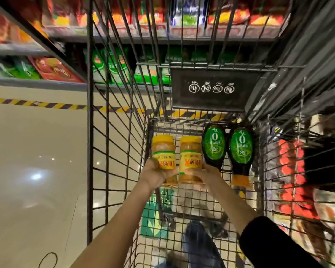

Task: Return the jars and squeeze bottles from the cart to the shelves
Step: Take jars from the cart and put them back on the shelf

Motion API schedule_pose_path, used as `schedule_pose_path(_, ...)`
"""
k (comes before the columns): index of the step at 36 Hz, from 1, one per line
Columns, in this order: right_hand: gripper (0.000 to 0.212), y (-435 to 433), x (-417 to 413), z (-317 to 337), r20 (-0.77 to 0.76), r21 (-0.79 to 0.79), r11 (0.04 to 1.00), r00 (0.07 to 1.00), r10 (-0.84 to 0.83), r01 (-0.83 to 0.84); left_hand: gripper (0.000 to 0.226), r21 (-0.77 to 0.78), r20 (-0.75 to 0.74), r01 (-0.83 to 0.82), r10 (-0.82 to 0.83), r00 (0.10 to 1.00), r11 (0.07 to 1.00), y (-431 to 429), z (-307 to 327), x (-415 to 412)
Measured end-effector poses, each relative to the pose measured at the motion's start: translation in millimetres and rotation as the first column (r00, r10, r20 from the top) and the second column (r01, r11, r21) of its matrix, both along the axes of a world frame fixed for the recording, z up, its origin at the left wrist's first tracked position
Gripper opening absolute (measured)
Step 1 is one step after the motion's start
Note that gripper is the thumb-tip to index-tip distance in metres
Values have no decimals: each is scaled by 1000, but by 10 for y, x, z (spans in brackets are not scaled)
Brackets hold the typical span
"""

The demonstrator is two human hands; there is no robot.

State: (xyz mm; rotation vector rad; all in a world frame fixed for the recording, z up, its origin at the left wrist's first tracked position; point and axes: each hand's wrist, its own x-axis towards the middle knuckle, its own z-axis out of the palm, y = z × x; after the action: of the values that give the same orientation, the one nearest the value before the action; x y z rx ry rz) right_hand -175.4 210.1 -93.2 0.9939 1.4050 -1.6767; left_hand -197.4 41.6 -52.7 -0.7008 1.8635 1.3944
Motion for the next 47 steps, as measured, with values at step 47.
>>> schedule_pose_path(47,50,-525,3374,5334,-993,24,249,52,-106,968,65,-40,-981,886,-185,52,463,290,5068,1692)
